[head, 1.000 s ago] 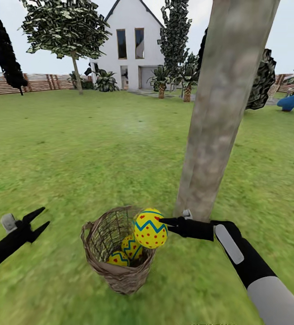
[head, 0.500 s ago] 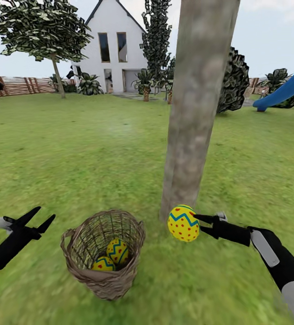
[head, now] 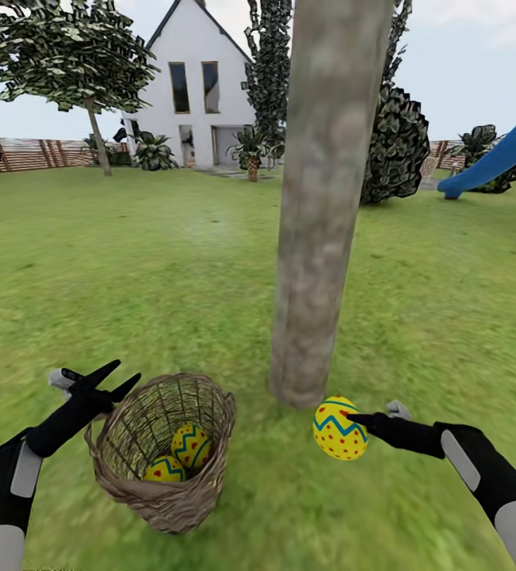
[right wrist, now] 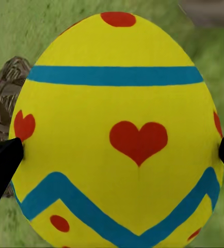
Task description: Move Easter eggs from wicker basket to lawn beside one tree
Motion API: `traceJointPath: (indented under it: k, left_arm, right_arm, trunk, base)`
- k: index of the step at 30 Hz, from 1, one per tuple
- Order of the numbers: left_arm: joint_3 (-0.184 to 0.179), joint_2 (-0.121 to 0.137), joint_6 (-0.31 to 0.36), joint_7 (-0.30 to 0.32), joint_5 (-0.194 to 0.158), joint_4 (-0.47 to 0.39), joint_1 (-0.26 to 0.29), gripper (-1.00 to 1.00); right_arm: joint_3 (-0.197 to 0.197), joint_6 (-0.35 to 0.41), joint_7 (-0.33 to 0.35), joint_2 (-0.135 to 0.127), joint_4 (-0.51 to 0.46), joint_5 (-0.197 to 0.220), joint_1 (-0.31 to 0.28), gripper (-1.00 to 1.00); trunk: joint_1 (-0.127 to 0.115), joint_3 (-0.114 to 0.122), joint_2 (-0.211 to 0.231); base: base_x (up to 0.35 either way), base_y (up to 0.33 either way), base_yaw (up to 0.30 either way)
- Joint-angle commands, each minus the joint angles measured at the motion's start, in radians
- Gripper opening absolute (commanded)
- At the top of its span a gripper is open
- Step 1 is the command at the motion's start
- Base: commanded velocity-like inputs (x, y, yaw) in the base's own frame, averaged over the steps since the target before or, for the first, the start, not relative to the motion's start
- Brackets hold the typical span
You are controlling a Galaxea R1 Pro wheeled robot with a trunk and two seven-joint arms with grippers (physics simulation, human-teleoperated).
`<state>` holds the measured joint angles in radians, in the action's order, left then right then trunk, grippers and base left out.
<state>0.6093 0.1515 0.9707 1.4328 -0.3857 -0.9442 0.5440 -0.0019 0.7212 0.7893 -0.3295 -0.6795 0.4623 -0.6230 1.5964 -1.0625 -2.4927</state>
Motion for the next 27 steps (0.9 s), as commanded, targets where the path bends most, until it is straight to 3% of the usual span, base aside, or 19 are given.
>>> traceJointPath:
  k: [1,4,14,16,18,24,27]
  left_arm:
    - [0.001,-0.001,0.011,0.002,0.000,0.002,0.001,1.00]
    - [0.001,-0.009,0.011,0.000,0.001,0.002,0.001,1.00]
    - [0.003,-0.014,0.010,0.006,-0.001,0.000,0.001,1.00]
    - [0.003,-0.013,0.010,0.006,-0.001,0.001,0.001,1.00]
    - [0.003,-0.013,0.010,0.006,-0.001,0.000,0.001,1.00]
    - [-0.003,-0.016,0.010,0.004,0.001,-0.006,0.001,1.00]
    - [-0.056,-0.016,0.010,0.004,0.001,-0.008,0.001,1.00]
  right_arm:
    - [0.000,0.004,-0.017,0.000,-0.001,0.002,-0.001,-1.00]
    - [0.002,0.003,-0.097,0.000,-0.002,0.000,0.000,-1.00]
    - [0.003,0.001,-0.116,0.002,-0.001,-0.001,0.000,-1.00]
    - [0.003,0.001,-0.119,0.004,0.000,-0.039,0.000,-1.00]
    - [0.002,-0.020,-0.141,0.026,0.000,-0.085,0.000,-1.00]
    - [0.009,-0.118,-0.304,0.064,-0.001,-0.103,0.000,-1.00]
    - [0.058,-0.161,-0.319,0.068,-0.001,-0.102,0.000,-1.00]
  trunk:
    - [-0.004,0.002,0.007]
    - [-0.012,0.009,0.021]
    - [-0.012,0.009,0.021]
    - [-0.012,0.009,0.021]
    - [-0.012,0.009,0.021]
    - [-0.012,0.009,0.021]
    - [-0.012,0.009,0.021]
  base:
    - [0.000,0.000,0.214]
    - [0.000,0.000,0.275]
    - [-0.136,-0.122,0.292]
    - [-0.193,-0.286,0.293]
    - [-0.113,-0.313,0.293]
    - [0.060,-0.334,0.290]
    - [0.215,-0.281,0.265]
